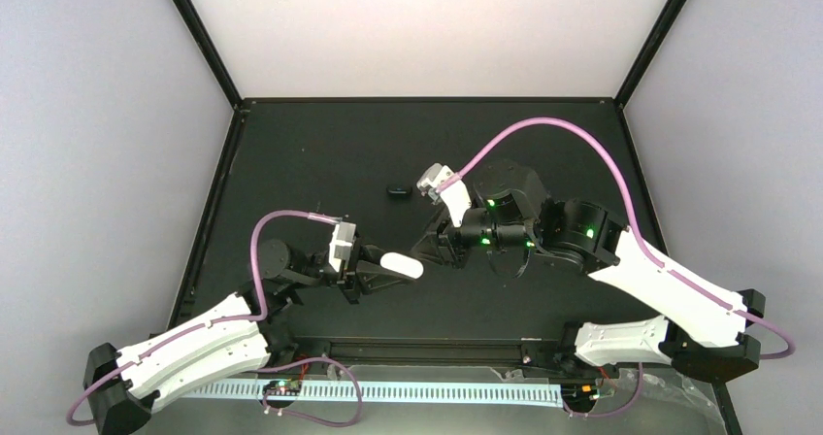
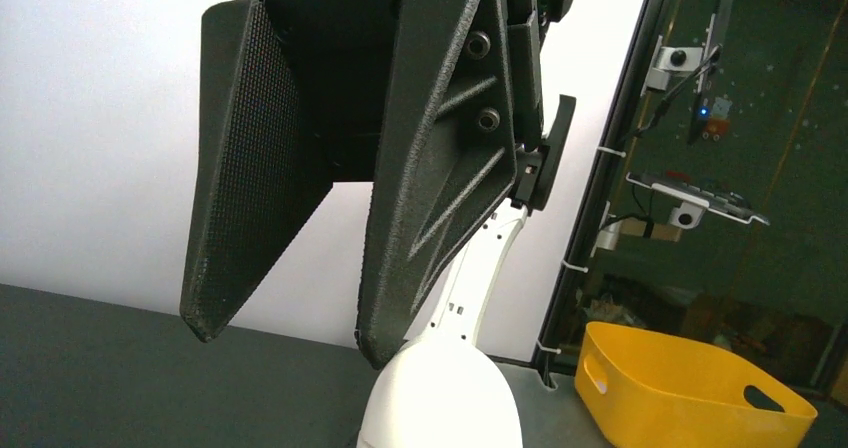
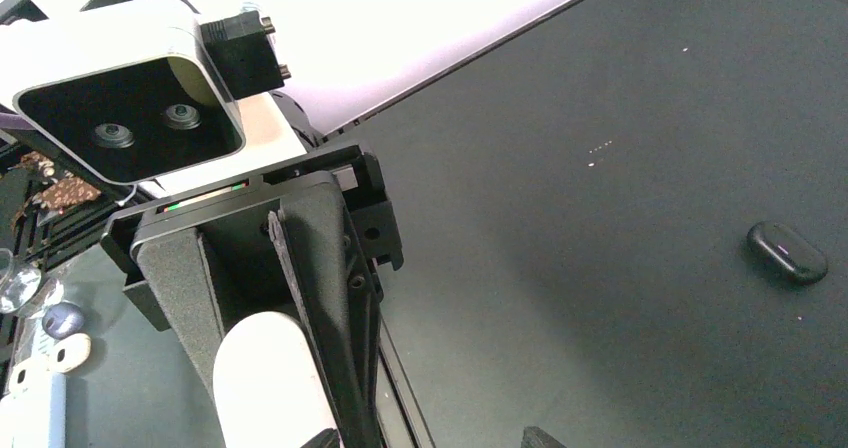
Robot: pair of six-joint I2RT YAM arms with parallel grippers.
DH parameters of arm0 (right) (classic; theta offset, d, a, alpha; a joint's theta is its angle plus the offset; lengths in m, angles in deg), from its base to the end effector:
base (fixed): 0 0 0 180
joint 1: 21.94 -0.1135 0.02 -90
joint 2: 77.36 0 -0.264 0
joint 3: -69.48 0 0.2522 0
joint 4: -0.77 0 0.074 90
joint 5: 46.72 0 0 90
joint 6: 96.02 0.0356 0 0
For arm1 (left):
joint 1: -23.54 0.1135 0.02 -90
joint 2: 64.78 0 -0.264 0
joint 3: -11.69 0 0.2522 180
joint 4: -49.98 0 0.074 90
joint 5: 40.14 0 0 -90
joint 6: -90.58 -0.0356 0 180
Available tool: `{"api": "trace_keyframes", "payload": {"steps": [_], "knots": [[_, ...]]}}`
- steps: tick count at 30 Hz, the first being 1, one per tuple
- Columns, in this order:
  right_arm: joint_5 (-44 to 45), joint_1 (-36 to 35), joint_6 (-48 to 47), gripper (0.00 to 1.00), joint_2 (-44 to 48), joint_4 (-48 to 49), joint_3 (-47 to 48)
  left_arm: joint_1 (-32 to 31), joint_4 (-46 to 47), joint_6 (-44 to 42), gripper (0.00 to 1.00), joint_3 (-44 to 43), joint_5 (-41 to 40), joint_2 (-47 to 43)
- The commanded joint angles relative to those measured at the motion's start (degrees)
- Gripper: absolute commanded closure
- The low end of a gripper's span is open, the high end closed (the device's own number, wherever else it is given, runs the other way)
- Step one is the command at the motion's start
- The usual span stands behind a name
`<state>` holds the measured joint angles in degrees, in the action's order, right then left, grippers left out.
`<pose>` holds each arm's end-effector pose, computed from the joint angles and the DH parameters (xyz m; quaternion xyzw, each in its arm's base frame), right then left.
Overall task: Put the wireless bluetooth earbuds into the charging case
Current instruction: Close the charging case, then place the charging case at the center of the board.
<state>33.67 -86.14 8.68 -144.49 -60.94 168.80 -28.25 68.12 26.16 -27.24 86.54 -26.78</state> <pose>0.0929 0.2059 0.4373 -0.3987 0.7641 0.3748 0.3415 0.0829 -0.1397 0.3136 0.3745 0.4783 -0.6257 0.4894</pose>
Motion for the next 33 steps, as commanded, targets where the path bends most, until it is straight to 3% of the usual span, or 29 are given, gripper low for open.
{"api": "trace_keyframes", "payload": {"steps": [1, 5, 8, 12, 16, 22, 33], "knots": [[2.21, 0.14, 0.31, 0.53, 0.86, 0.73, -0.7, -0.24, 1.35, -0.41, 0.98, -2.67, -1.12, 0.23], [19.23, 0.69, 4.36, 0.42, 9.05, 7.97, -6.89, -0.2, -5.51, -1.66, 0.98, -2.12, -8.91, 1.24], [26.48, 2.63, 6.23, 0.35, 16.55, 13.85, -14.48, 0.13, -8.67, 1.0, 0.99, -1.31, -18.04, 5.12], [27.0, 5.97, 8.74, 0.31, 20.89, 15.93, -23.66, 2.54, -10.81, 5.42, 0.98, -3.47, -19.98, 16.51], [25.93, 6.55, 11.19, 0.3, 23.15, 19.27, -32.77, 6.41, -12.38, 9.08, 0.98, -7.46, -16.64, 31.73], [25.88, 6.66, 12.34, 0.29, 26.74, 22.27, -38.55, 10.35, -12.51, 12.25, 0.99, -12.44, -12.02, 50.84], [28.76, 6.73, 10.65, 0.28, 30.4, 21.61, -41.61, 11.21, -8.35, 14.59, 0.98, -14.79, -10.61, 61.3]]}}
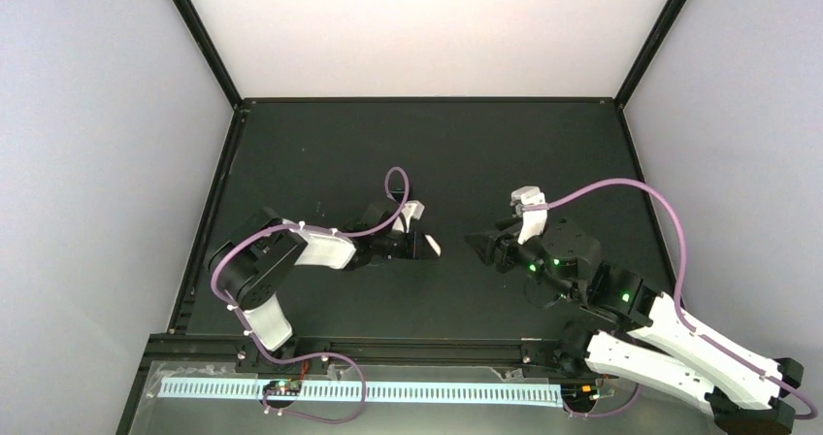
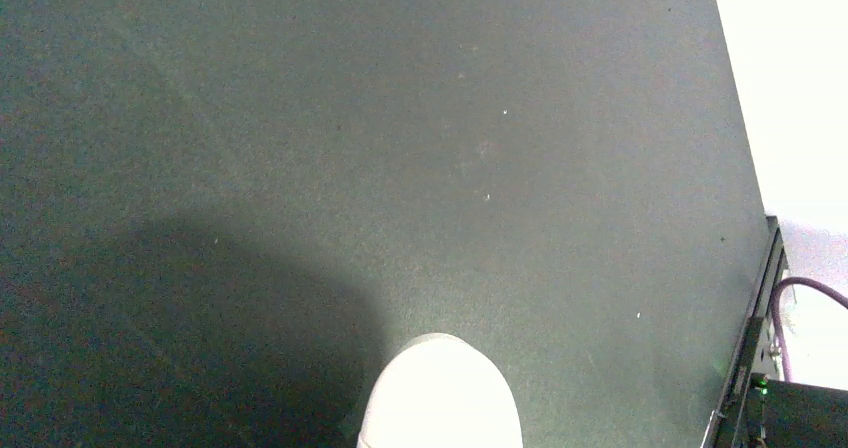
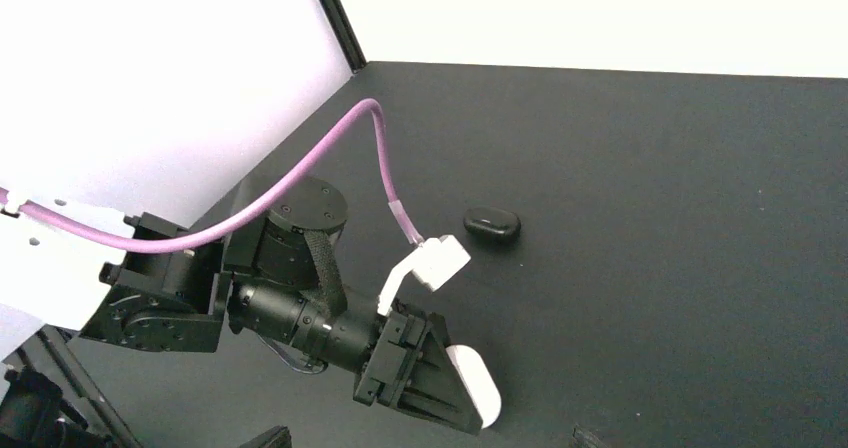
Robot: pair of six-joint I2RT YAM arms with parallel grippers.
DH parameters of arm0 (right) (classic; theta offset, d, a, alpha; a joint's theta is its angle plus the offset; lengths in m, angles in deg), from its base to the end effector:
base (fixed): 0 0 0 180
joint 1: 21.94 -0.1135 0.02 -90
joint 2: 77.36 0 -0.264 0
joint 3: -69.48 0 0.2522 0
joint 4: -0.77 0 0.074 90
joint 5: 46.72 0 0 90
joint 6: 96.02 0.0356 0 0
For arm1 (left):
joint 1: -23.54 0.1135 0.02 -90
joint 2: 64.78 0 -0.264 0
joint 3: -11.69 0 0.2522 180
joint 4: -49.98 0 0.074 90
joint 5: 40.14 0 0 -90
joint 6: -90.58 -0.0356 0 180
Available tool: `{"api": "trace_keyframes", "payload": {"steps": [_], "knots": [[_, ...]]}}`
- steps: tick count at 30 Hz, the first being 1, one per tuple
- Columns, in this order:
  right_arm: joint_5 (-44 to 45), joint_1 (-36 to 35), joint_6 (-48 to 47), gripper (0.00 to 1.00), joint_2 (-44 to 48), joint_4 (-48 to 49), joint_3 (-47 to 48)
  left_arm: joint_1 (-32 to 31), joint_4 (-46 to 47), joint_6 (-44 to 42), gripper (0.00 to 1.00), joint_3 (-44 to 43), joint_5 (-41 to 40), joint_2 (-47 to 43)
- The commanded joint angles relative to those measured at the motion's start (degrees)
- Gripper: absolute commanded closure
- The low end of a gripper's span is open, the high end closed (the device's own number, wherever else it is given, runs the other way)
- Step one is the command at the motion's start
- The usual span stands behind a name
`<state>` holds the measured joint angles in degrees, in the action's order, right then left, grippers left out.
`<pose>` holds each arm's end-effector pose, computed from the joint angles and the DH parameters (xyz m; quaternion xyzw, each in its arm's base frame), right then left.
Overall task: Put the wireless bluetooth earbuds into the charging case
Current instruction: Place the charging case at the center of the board.
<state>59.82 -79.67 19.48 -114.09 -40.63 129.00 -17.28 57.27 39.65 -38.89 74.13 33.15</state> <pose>0.0851 0.1158 0.3346 -0.1424 0.7954 0.2961 0.5093 0.2241 -0.2129 0.1210 0.1023 0.8848 -0.4111 0.1941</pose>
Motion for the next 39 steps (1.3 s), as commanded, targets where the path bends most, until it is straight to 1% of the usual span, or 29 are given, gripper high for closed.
{"api": "trace_keyframes", "payload": {"steps": [1, 5, 8, 9, 11, 14, 16, 20, 26, 31, 36, 39], "knots": [[3.12, 0.25, 0.41, 0.28, -0.51, 1.01, -2.09, 0.21, 2.52, 0.96, 0.98, -3.17, 1.87, 1.7], [2.36, 1.89, 1.47, 0.28, -3.92, 1.38, -2.95, 0.36, 2.9, 0.52, 0.98, -2.19, 2.38, 2.66], [-4.24, 7.66, 3.02, 0.29, -7.17, 4.0, -4.5, 0.31, 5.54, 0.77, 0.98, 0.12, 3.76, 2.64], [-6.78, 10.6, 4.0, 0.29, -8.03, 5.37, -5.26, 0.38, 7.6, 1.06, 0.98, 1.4, 4.8, 2.14], [-12.04, 13.69, 5.46, 0.3, -9.48, 8.89, -6.84, 0.34, 14.2, 1.77, 0.98, 4.76, 7.42, 0.3], [-15.56, 14.63, 6.11, 0.32, -11.88, 12.01, -8.13, 0.3, 23.09, 2.32, 0.99, 10.09, 10.98, -4.41], [-17.02, 14.67, 6.27, 0.33, -13.71, 13.33, -8.83, 0.21, 26.78, 1.85, 0.99, 12.68, 12.65, -8.23], [-18.26, 14.8, 6.26, 0.35, -19.46, 14.59, -9.29, 0.17, 27.15, 0.1, 0.99, 14.23, 13.77, -12.8], [-22.4, 14.67, 5.38, 0.4, -28.51, 16.77, -7.9, 0.03, 28.67, 0.66, 0.98, 14.4, 14.31, -16.53], [-22.52, 13.91, 4.44, 0.41, -30.04, 17.29, -6.63, -0.06, 25.16, -0.17, 0.98, 12.97, 14.42, -17.67], [-19.67, 13.88, 3.69, 0.41, -29.96, 16.08, -5.71, -0.14, 23.83, -0.69, 0.99, 12.65, 14.26, -18.12], [-19.39, 13.66, 2.48, 0.41, -29.91, 16.26, -5.15, -0.3, 23.6, -0.74, 0.98, 12.65, 14.37, -18.26]]}}
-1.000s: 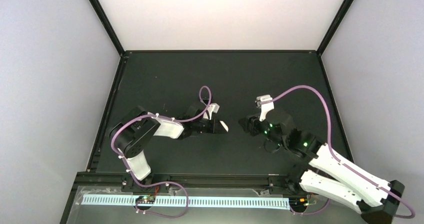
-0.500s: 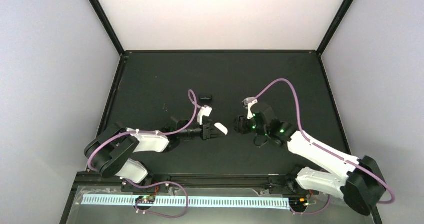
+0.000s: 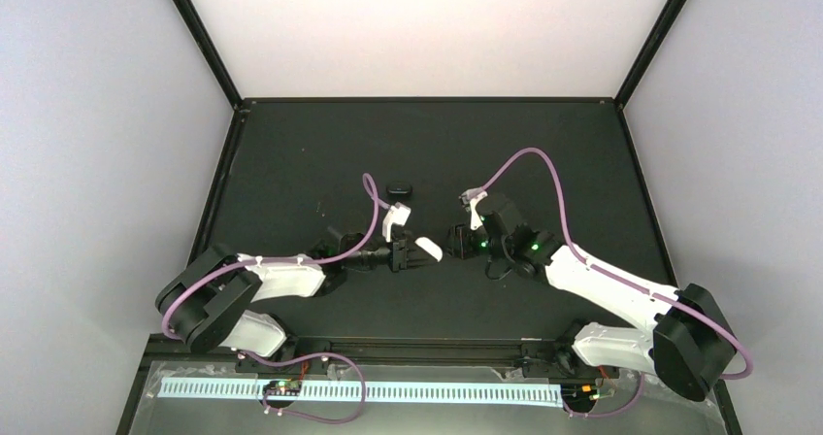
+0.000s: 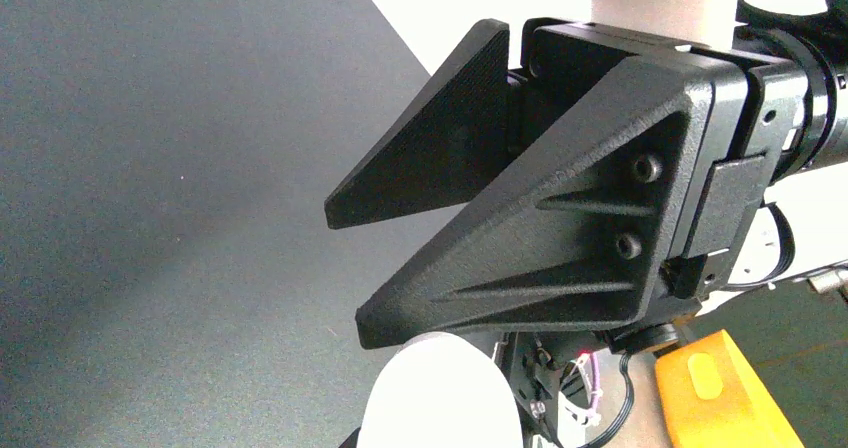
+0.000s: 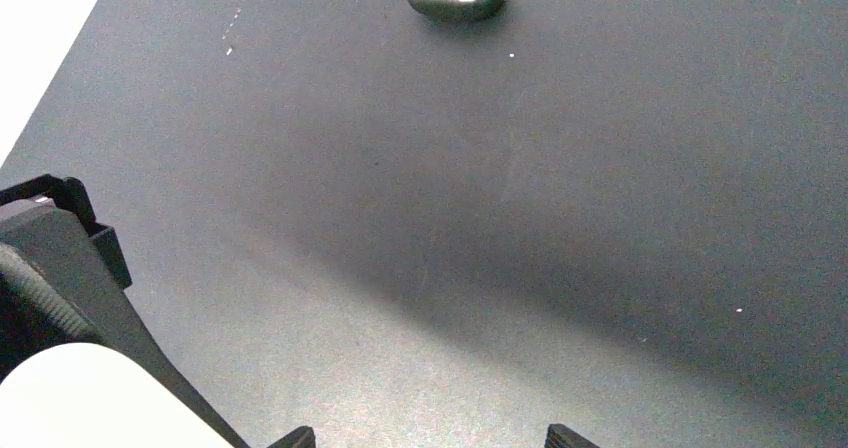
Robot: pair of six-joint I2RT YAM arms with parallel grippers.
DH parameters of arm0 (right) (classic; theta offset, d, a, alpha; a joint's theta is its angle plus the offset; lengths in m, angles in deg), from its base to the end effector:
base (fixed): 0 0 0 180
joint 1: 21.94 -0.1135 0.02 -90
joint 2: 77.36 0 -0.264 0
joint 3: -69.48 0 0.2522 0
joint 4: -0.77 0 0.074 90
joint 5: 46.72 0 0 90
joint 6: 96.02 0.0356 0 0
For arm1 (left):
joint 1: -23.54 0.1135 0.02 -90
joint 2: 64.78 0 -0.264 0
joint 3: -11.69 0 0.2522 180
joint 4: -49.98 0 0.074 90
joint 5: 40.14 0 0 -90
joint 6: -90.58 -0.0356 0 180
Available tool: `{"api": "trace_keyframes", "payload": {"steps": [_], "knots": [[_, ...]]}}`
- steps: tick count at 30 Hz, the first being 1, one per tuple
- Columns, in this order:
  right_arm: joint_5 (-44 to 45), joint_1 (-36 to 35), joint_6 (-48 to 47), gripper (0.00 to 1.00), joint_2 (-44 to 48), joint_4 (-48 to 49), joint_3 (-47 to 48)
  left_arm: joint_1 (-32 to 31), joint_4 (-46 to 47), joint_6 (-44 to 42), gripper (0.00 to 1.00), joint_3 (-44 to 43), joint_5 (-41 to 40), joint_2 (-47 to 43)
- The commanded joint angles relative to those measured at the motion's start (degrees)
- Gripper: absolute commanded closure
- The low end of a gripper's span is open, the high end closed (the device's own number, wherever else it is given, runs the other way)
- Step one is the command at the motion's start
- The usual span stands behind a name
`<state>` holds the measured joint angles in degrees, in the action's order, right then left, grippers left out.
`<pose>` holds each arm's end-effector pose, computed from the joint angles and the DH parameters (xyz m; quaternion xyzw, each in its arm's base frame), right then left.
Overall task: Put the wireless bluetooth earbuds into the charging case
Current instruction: Place the charging case at the center of the board.
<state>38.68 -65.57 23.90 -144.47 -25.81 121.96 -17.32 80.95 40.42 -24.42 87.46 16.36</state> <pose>0.1744 0.1702 0.2209 -0.1251 0.9015 0.2763 0.3087 0.1800 -0.1844 0.1711 0.2049 0.7445 -0.5707 0.2794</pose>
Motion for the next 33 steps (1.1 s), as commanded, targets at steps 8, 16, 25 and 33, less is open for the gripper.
{"api": "trace_keyframes", "payload": {"steps": [8, 16, 25, 33], "knots": [[3.76, -5.23, -5.08, 0.42, -0.93, -0.06, 4.29, -0.53, -1.22, -1.81, 0.98, -2.33, 0.61, -2.41], [13.0, -6.28, -3.79, 0.37, 2.69, -3.7, 5.1, -0.47, -6.2, -2.4, 0.98, -3.35, -4.96, -3.13], [19.3, -0.21, -0.1, 0.29, 21.64, -4.78, -4.09, 5.43, -22.19, 3.53, 0.98, -19.2, -12.58, 10.43], [18.9, -0.2, 1.57, 0.28, 30.38, -9.68, -9.43, 7.11, -25.46, 8.29, 0.98, -27.38, -14.61, 20.84]]}}
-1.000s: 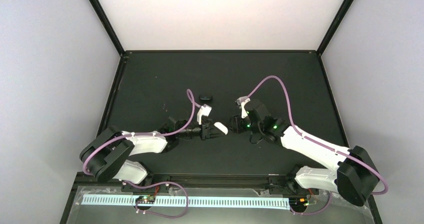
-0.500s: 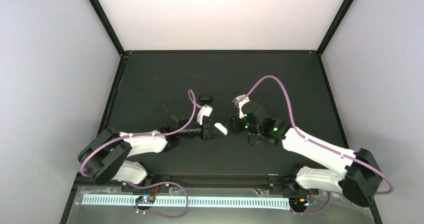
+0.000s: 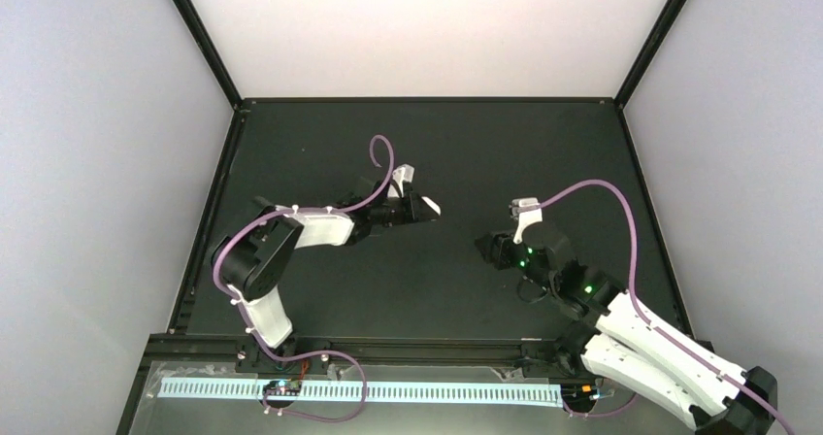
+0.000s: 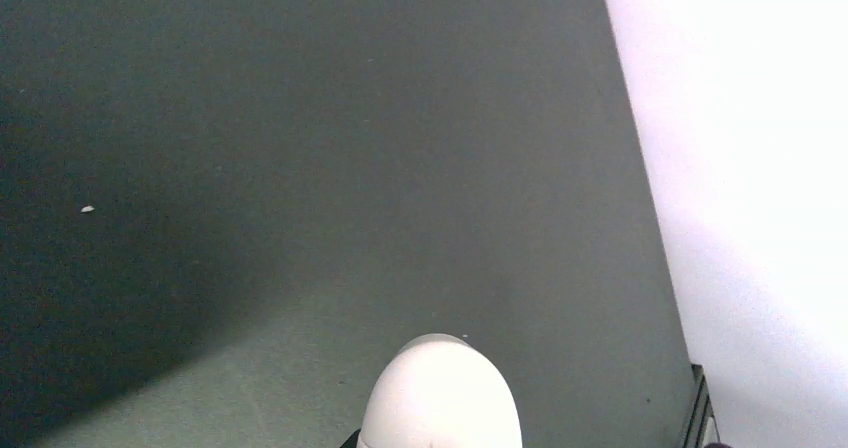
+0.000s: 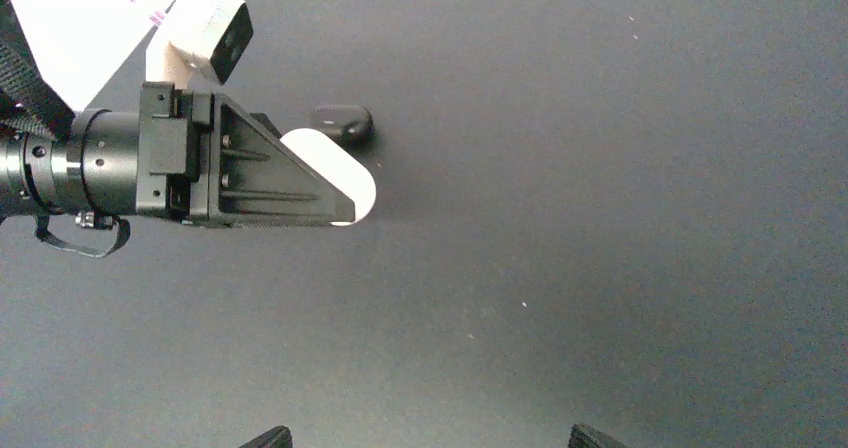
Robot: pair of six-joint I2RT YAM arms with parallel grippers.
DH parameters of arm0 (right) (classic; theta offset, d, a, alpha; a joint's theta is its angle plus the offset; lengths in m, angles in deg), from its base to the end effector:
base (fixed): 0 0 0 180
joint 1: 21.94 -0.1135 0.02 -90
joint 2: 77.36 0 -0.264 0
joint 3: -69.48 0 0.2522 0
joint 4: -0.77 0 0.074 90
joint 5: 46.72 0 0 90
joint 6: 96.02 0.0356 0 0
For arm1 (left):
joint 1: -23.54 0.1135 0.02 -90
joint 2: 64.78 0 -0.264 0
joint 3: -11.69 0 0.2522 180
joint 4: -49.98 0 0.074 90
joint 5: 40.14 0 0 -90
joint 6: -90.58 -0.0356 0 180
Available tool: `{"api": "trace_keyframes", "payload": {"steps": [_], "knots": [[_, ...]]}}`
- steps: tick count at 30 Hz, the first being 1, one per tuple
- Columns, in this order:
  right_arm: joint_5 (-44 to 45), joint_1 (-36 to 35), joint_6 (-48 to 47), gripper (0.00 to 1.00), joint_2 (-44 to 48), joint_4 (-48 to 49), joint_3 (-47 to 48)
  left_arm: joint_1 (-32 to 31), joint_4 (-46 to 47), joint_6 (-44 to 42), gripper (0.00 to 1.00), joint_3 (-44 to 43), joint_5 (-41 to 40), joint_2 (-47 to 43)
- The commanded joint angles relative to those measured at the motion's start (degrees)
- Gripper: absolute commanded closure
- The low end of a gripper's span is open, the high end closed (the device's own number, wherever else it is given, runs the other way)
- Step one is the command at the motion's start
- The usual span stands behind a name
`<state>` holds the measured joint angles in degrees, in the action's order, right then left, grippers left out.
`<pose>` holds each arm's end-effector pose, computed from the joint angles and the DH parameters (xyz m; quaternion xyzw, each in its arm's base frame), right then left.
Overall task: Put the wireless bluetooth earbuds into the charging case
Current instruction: Place the charging case at the center of the board.
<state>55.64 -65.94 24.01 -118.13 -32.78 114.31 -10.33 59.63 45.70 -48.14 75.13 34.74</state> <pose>0.1249 0.1100 0.2502 -0.0506 0.8590 0.2273 0.4560 0.2819 -0.2075 0.1596 0.0259 0.8519 -0.4563 0.2558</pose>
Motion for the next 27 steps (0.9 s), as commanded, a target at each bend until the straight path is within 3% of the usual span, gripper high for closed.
{"api": "trace_keyframes", "payload": {"steps": [1, 13, 27], "knots": [[1.99, 0.17, 1.4, 0.28, 4.98, -2.98, -2.14, 0.07, -4.96, 3.0, 0.98, -4.22, -3.01, 3.08], [1.25, 0.16, 0.37, 0.28, 5.72, -4.17, -0.9, 0.2, -11.03, 3.76, 0.95, -9.07, -10.46, 9.44], [0.69, 0.16, -0.39, 0.28, 4.98, -3.5, -0.28, 0.04, -10.44, 3.77, 0.8, -8.0, -9.39, 11.9]]}}
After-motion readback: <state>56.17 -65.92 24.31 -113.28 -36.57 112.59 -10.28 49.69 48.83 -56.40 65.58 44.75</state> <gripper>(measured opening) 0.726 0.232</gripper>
